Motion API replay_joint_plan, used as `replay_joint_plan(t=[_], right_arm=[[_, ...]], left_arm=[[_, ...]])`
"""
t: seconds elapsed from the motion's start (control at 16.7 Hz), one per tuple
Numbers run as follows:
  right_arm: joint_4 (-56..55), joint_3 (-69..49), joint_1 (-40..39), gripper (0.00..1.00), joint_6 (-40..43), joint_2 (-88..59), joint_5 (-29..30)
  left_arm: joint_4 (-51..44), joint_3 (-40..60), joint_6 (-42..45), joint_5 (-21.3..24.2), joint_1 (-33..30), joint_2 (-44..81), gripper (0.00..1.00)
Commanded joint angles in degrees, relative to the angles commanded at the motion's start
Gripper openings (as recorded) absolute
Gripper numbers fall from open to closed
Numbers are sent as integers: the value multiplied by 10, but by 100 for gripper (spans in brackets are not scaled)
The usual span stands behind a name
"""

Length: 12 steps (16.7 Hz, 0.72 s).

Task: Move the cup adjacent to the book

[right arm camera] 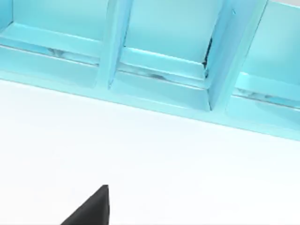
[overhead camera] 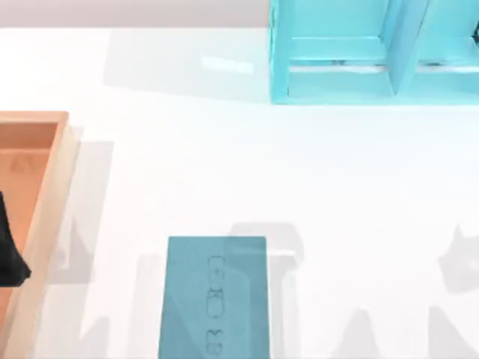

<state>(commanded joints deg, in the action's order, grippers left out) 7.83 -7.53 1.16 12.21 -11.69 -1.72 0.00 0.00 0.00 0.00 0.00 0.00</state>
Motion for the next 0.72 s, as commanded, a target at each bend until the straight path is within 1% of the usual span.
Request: replay_joint_plan(t=[0.12, 0.24, 0.48, 0.72], right_arm=[[52, -48, 11, 100, 90, -77, -10], [112, -101, 27, 100, 200, -164, -20], [247, -213, 75, 100, 461, -355, -35], [380, -321, 145, 100, 720, -530, -36]], left_arm=[[0, 0, 0, 0, 0, 0, 100], [0, 0, 0, 0, 0, 0, 100], [0, 0, 0, 0, 0, 0, 100], [0, 0, 0, 0, 0, 0, 100]])
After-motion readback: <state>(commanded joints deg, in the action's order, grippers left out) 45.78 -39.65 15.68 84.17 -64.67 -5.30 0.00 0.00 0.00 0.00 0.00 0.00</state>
